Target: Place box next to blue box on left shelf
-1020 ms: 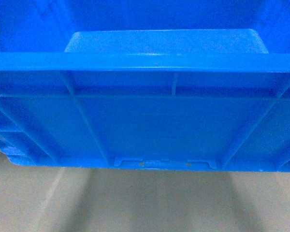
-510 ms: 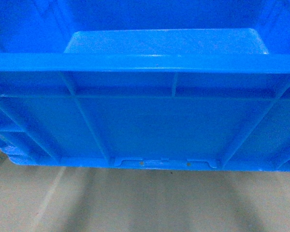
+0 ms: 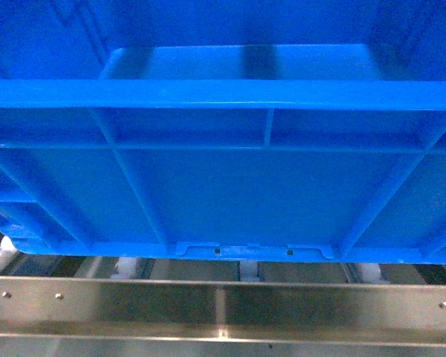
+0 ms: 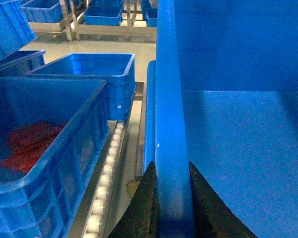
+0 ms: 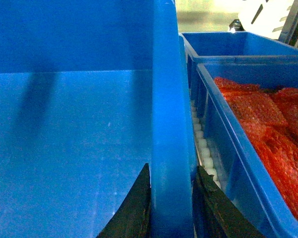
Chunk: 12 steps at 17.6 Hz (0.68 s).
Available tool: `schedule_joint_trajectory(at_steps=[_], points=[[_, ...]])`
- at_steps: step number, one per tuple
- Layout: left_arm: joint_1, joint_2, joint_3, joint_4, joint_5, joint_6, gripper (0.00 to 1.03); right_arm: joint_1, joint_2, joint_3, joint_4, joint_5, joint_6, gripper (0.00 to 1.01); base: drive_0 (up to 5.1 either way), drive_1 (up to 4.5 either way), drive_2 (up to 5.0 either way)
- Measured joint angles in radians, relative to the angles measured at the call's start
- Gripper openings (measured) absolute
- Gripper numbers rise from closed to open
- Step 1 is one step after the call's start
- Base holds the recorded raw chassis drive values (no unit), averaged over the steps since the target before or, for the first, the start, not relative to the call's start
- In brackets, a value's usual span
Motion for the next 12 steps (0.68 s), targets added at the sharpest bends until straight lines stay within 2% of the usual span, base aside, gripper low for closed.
schedule_joint_trajectory(at_steps=[4,12], points=[[0.0,0.0,0.0,0.004,0.0,0.0,0.09,0.0,0.0,0.0,0.001,0.0,0.0,0.16,-0.1,4.09,-4.2],[0.0,0.002,0.0,0.001,0.0,0.0,0.09,0.0,0.0,0.0,0.0,0.0,0.0,0.16,0.0,0.0,0.0]])
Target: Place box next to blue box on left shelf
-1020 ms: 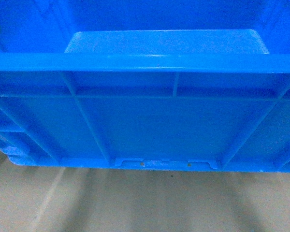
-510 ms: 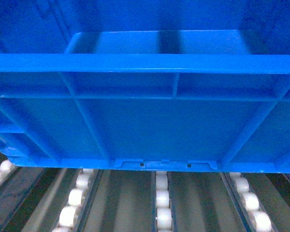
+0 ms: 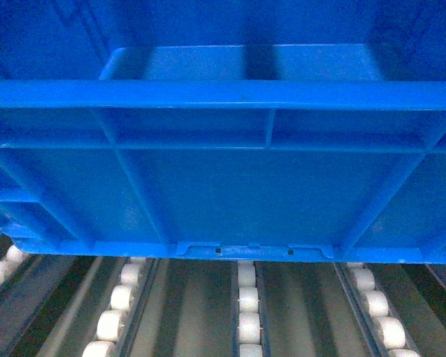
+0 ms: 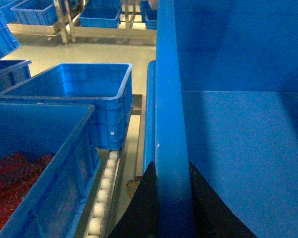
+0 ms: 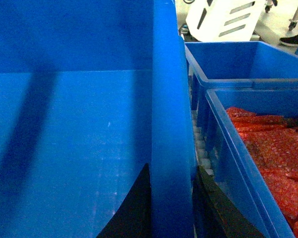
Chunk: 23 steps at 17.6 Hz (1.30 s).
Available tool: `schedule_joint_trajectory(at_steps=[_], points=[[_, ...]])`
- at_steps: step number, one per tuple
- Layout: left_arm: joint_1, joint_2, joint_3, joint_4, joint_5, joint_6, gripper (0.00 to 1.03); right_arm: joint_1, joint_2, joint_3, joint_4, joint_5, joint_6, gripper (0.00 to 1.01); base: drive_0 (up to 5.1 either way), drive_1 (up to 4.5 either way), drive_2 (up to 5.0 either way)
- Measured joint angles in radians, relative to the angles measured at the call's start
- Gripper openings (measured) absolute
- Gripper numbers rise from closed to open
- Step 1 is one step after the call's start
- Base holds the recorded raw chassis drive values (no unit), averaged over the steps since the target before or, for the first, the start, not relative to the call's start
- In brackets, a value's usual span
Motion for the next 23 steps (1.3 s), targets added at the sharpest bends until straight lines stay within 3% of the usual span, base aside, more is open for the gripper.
schedule_joint_trajectory(at_steps=[23], points=[[0.0,0.0,0.0,0.0,0.0,0.0,0.09,0.0,0.0,0.0,0.0,0.0,0.0,0.16,0.0,0.0,0.0]])
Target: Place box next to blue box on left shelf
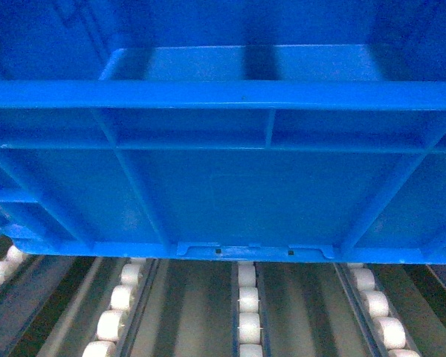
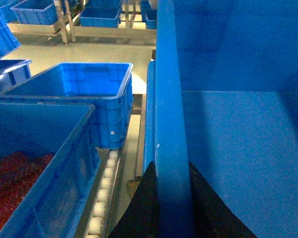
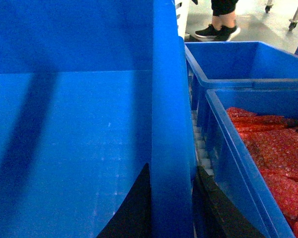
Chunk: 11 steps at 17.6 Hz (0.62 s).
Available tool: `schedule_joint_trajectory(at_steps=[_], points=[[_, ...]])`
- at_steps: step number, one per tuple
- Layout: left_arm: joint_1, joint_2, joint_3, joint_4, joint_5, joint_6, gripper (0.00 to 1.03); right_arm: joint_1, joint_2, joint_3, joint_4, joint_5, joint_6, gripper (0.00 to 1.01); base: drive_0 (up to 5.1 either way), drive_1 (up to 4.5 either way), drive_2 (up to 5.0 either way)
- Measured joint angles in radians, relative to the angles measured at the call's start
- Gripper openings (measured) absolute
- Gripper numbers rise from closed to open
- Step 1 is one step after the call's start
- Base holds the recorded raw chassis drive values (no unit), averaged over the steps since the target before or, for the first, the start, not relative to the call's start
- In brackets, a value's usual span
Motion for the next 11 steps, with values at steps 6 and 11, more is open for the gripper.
schedule_joint_trajectory(at_steps=[6,11], points=[[0.0,0.0,0.0,0.0,0.0,0.0,0.09,0.0,0.0,0.0,0.0,0.0,0.0,0.16,0.0,0.0,0.0],[-0.001,0.0,0.0,0.002,-0.007,0.0,0.09,0.005,0.0,0.003,-0.018,0.025,-0.003,0.16,0.0,0.0,0.0]])
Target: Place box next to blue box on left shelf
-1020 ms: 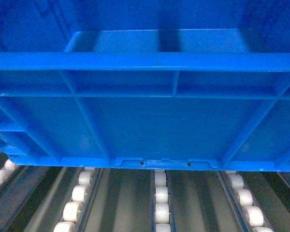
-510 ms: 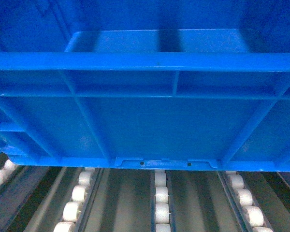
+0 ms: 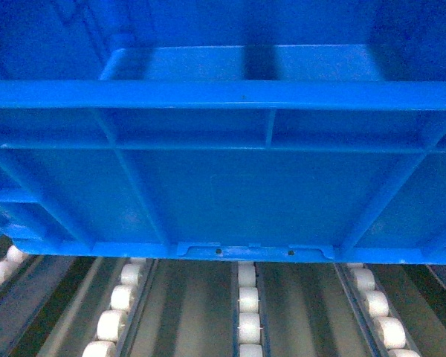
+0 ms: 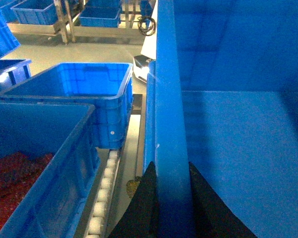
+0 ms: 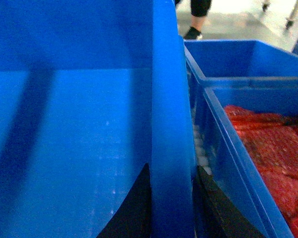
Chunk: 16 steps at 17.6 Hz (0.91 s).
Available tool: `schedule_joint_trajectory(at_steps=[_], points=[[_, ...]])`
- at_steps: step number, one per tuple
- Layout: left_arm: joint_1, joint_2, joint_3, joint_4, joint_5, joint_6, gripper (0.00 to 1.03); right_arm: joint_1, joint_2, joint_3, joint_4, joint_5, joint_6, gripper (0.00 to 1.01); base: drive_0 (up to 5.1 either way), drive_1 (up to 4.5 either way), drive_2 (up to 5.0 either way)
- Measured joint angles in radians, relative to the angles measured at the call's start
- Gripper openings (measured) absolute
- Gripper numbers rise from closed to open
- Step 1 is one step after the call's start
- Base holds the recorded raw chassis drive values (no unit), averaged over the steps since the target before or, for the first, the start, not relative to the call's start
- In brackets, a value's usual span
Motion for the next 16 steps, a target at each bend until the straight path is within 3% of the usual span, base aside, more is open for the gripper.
schedule_joint_trajectory(at_steps=[1,2,3,7,10,11,12,13,14,15,16], points=[[-0.035,0.008,0.0,0.016,-0.088,0.026,0.09,0.042,0.003,0.012,-0.043,0.131,-0.002,0.16,0.0,0.0,0.0],[-0.052,0.01,0.0,0.018,-0.139,0.034,0.09,0.056,0.008,0.017,-0.052,0.223,-0.005,0.15,0.0,0.0,0.0],[-0.061,0.011,0.0,0.015,-0.156,0.038,0.09,0.056,0.012,0.021,-0.065,0.238,-0.009,0.14,0.0,0.0,0.0],[-0.063,0.031,0.005,-0.072,-0.167,0.027,0.09,0.053,0.034,0.051,-0.2,0.205,0.037,0.13,0.0,0.0,0.0],[-0.059,0.12,0.004,-0.135,-0.171,0.01,0.09,0.034,0.122,0.035,-0.25,0.139,0.115,0.13,0.0,0.0,0.0],[-0.048,0.229,-0.002,-0.117,-0.142,-0.028,0.09,0.027,0.188,0.03,-0.239,0.129,0.14,0.13,0.0,0.0,0.0],[-0.048,0.288,0.033,-0.193,-0.128,-0.053,0.09,0.021,0.242,0.031,-0.254,0.115,0.153,0.13,0.0,0.0,0.0],[-0.044,0.311,0.043,-0.158,-0.192,-0.057,0.35,0.021,0.219,0.035,-0.231,0.118,0.169,0.39,0.0,0.0,0.0],[-0.016,0.248,0.013,0.082,-0.293,-0.048,0.69,-0.001,0.151,0.023,-0.005,0.187,0.169,0.72,0.0,0.0,0.0],[-0.008,0.197,0.016,0.179,-0.318,-0.045,0.87,-0.006,0.093,0.016,0.134,0.199,0.173,0.91,0.0,0.0,0.0],[-0.011,0.191,0.016,0.177,-0.317,-0.043,0.96,-0.005,0.084,0.018,0.134,0.199,0.174,0.99,0.0,0.0,0.0]])
